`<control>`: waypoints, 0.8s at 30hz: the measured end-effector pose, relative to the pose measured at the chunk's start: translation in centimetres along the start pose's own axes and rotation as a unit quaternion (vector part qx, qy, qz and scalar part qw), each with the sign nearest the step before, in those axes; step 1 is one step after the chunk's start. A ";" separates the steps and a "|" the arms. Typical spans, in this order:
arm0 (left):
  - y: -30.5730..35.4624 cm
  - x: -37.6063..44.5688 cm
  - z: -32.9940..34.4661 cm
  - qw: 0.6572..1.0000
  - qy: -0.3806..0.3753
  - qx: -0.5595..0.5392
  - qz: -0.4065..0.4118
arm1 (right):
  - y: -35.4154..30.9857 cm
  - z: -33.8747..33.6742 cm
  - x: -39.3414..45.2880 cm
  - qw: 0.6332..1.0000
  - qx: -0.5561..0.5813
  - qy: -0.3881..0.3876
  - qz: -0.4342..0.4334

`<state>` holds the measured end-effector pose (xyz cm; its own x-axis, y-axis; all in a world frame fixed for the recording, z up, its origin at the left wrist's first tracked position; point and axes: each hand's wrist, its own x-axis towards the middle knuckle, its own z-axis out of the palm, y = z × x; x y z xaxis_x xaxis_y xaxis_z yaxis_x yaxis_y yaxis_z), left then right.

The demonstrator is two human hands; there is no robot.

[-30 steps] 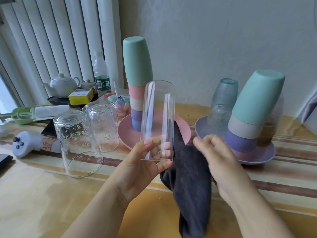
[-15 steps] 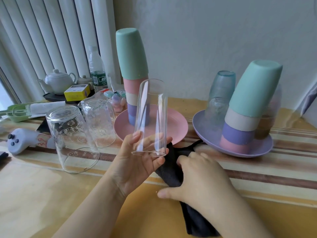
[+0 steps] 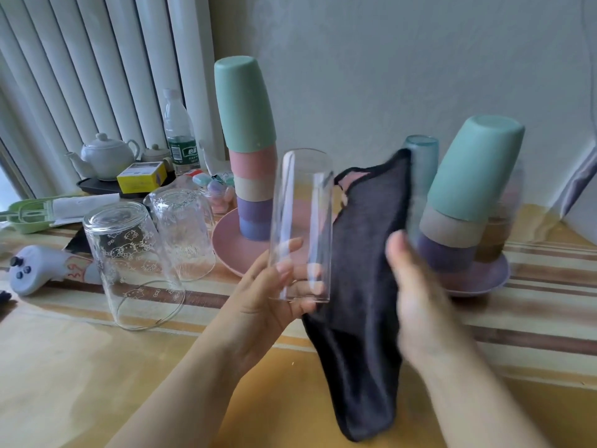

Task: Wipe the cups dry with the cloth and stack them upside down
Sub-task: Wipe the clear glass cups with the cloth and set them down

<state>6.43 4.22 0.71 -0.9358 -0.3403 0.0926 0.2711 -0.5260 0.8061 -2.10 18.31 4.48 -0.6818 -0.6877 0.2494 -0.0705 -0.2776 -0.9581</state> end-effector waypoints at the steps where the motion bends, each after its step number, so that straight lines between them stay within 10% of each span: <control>1: -0.1 -0.2 0.3 1.000 -0.007 0.019 0.005 | 0.7 1.0 -0.4 0.993 -0.111 -0.021 -0.032; 5: -0.2 -0.8 1.1 0.990 -0.027 0.134 0.015 | 2.8 3.5 -0.5 0.984 -0.157 0.032 -0.081; 10: -1.2 -0.9 1.5 0.979 -0.070 0.193 -0.002 | 2.0 0.2 0.4 0.979 0.069 0.148 0.125; 14: -1.6 -0.9 1.5 0.989 -0.084 0.123 -0.027 | 2.1 0.3 0.5 0.966 0.177 0.052 0.182; 24: -0.7 -0.7 1.2 0.964 0.016 0.247 0.095 | 1.8 1.3 -0.2 0.988 -0.092 0.122 -0.003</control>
<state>6.65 5.77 0.81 -0.8702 -0.4222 0.2540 0.2887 -0.0193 0.9572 -1.16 17.11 2.83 -0.8342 -0.4988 0.2353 -0.1912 -0.1386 -0.9717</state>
